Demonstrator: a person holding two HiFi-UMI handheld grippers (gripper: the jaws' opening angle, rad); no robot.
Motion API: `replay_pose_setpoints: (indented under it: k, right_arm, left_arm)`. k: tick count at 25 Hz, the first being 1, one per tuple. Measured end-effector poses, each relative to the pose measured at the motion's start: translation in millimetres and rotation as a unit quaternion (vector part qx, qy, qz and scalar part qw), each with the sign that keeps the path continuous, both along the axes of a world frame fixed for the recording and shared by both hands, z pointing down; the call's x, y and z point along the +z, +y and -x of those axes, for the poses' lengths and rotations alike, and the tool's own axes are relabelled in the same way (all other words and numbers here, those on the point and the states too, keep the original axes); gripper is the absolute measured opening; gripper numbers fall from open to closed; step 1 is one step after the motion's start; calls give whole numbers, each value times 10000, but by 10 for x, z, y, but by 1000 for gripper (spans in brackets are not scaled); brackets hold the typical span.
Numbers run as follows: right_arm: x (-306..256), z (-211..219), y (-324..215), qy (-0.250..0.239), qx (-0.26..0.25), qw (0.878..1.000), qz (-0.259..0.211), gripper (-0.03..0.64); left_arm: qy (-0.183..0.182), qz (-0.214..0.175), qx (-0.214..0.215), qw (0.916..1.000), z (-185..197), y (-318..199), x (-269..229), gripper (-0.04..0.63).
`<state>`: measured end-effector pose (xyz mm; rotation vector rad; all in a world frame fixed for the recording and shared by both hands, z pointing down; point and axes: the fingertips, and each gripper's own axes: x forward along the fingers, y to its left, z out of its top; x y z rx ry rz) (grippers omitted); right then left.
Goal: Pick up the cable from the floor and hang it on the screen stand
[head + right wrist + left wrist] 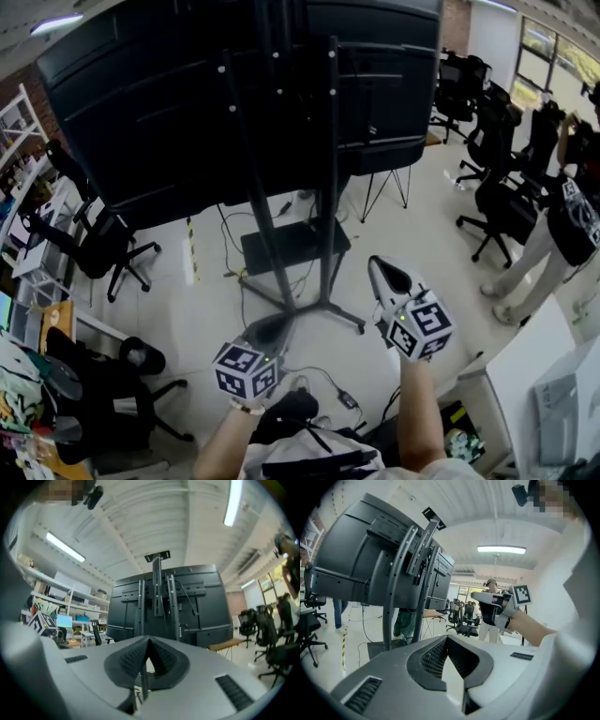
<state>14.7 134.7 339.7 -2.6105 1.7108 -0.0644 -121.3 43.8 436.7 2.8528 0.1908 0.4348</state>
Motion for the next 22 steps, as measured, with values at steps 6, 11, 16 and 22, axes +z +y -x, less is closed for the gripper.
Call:
replay_pose_setpoints:
  k: [6, 11, 16, 22]
  right_arm:
    - [818, 680, 64, -1358, -33, 9907, 1, 11]
    - [1048, 1152, 71, -1792, 116, 9837, 111, 11]
    - [1161, 1680, 43, -1928, 213, 9810, 86, 11]
    - [1219, 2280, -40, -1897, 277, 9809, 313, 11]
  left_arm:
    - [63, -80, -228, 9997, 322, -52, 12, 2]
    - [48, 55, -173, 9998, 523, -74, 11, 2]
    - [-40, 192, -18, 9998, 938, -83, 118, 2]
    - [-42, 403, 93, 9991, 1476, -101, 218, 2]
